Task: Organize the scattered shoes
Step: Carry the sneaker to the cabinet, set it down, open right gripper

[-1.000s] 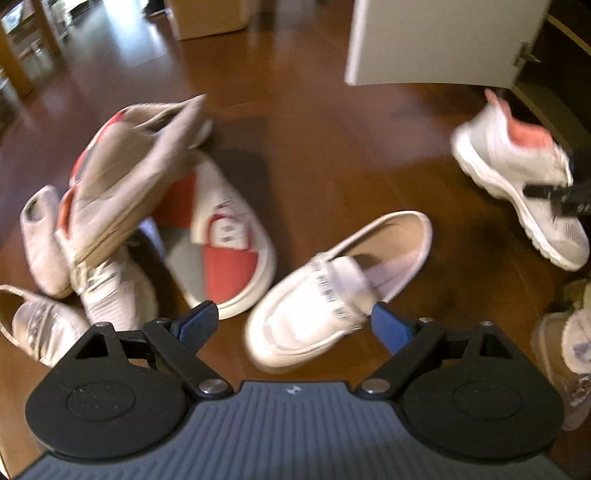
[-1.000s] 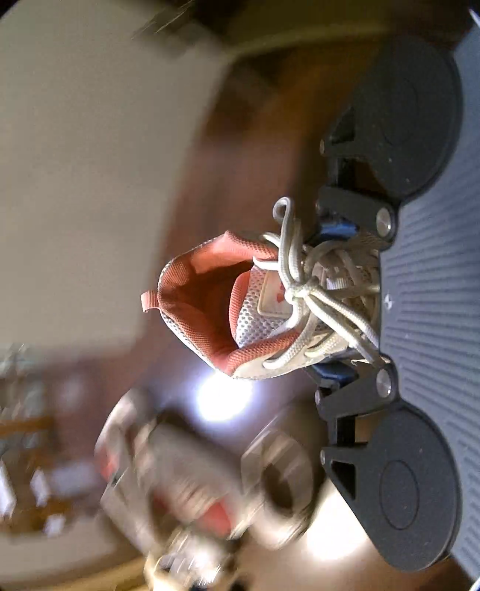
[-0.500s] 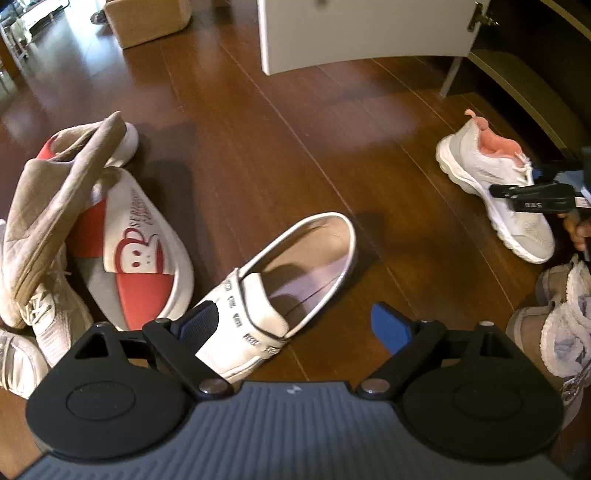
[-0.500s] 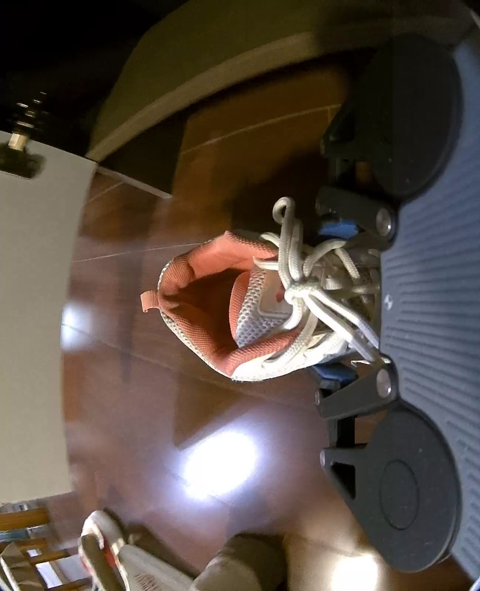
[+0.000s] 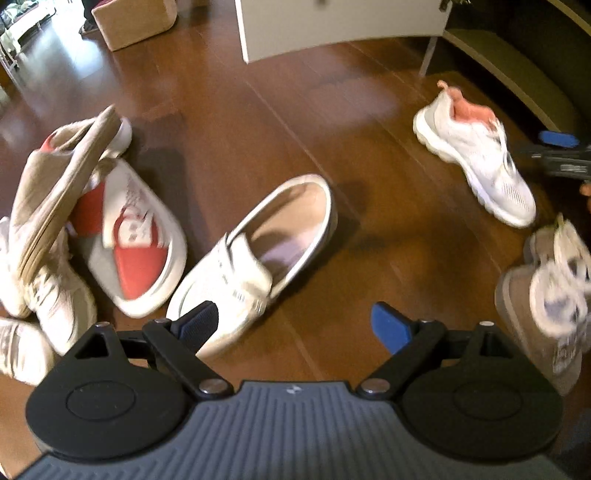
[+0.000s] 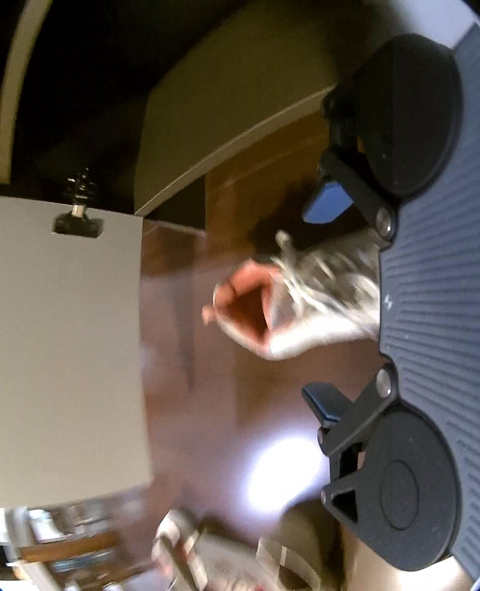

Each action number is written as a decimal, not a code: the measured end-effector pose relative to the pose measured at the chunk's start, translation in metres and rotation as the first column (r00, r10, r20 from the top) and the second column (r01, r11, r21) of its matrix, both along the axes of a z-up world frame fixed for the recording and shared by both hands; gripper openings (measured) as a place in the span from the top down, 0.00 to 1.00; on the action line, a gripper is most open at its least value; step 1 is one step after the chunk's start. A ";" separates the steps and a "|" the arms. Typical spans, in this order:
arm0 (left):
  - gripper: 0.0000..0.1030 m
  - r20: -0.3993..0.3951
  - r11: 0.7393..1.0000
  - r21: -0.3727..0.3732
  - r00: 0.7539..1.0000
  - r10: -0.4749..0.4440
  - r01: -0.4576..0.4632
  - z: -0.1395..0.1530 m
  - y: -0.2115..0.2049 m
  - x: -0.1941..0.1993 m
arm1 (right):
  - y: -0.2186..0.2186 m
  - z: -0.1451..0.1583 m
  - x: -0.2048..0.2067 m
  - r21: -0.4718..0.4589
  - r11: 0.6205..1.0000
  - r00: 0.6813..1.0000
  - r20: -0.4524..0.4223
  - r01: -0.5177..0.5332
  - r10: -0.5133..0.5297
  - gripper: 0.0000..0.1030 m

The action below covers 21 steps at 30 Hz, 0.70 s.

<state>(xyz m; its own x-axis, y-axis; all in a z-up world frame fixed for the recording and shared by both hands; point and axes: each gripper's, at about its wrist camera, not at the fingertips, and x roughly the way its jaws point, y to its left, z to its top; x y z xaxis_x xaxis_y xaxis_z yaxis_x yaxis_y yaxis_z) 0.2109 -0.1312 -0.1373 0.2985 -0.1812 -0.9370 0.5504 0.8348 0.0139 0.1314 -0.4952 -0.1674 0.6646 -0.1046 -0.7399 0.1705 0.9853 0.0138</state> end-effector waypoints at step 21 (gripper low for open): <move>0.10 0.238 0.982 0.096 0.954 -0.184 0.165 0.205 0.039 -0.170 | 0.080 0.143 -0.203 -0.087 0.985 0.988 -0.003 0.151 -0.152 0.06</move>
<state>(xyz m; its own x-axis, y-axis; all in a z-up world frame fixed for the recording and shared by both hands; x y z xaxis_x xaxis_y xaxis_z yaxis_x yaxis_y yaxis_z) 0.0410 -0.0925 0.0680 0.4902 -0.1838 -0.8520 0.6593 0.7176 0.2245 -0.0712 -0.4148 -0.0242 0.6293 -0.2674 -0.7297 0.3172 0.9455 -0.0728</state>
